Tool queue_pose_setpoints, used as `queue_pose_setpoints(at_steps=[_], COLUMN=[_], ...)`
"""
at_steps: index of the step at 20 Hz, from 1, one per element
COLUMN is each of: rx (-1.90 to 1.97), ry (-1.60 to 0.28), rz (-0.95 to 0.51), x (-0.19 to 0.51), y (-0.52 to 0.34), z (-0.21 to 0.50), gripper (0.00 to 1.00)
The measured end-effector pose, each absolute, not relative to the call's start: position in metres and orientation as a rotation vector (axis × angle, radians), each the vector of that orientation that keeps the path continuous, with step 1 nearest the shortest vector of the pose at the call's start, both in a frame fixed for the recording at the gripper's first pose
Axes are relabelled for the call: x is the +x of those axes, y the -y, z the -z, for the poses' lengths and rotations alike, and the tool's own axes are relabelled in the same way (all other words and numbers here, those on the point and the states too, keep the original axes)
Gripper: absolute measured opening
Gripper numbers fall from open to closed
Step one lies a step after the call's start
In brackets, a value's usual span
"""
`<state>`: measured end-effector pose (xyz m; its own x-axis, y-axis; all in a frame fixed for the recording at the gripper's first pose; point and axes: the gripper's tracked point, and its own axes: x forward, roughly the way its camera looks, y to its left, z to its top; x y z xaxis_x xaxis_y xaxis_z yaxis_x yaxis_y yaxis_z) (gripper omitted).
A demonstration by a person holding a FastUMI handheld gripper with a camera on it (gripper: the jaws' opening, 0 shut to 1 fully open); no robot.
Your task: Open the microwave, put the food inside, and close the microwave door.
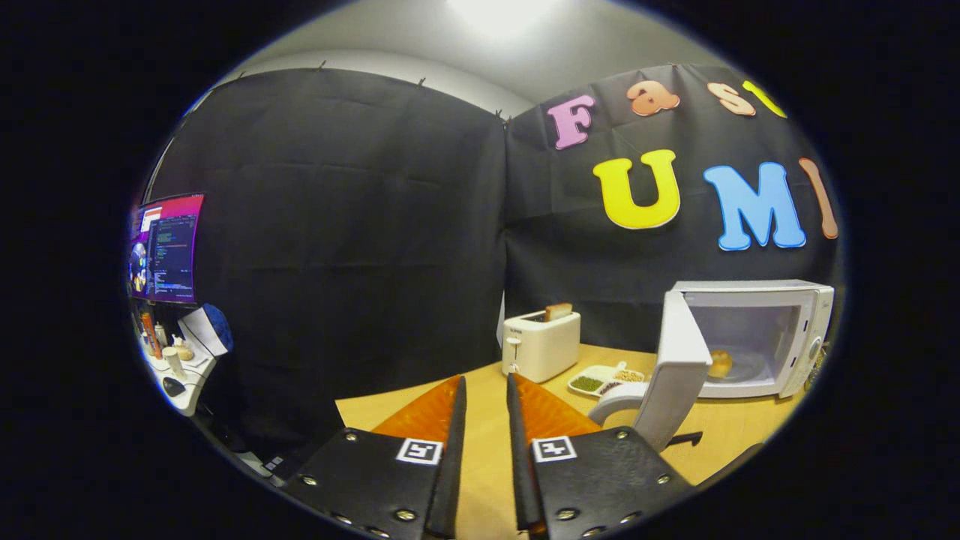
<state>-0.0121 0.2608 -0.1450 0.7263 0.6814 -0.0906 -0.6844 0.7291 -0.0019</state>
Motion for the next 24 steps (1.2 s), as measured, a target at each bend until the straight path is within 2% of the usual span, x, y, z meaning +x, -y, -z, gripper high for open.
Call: queue_pose_setpoints(at_steps=[1, 2, 3, 4, 8, 24], rx=[-0.055, -0.065, -0.078, -0.095, -0.074, -0.074], ry=[-0.095, -0.103, -0.111, -0.107, -0.187, -0.173], rz=[-0.705, -0.684, -0.652, -0.603, -0.571, -0.136], x=[-0.003, 0.001, 0.007, 0.013, 0.015, 0.105], y=[-0.251, -0.246, -0.244, -0.233, -0.215, -0.013], z=[0.153, 0.16, 0.169, 0.176, 0.194, 0.185], gripper=[0.13, 0.05, 0.04, 0.04, 0.01, 0.01])
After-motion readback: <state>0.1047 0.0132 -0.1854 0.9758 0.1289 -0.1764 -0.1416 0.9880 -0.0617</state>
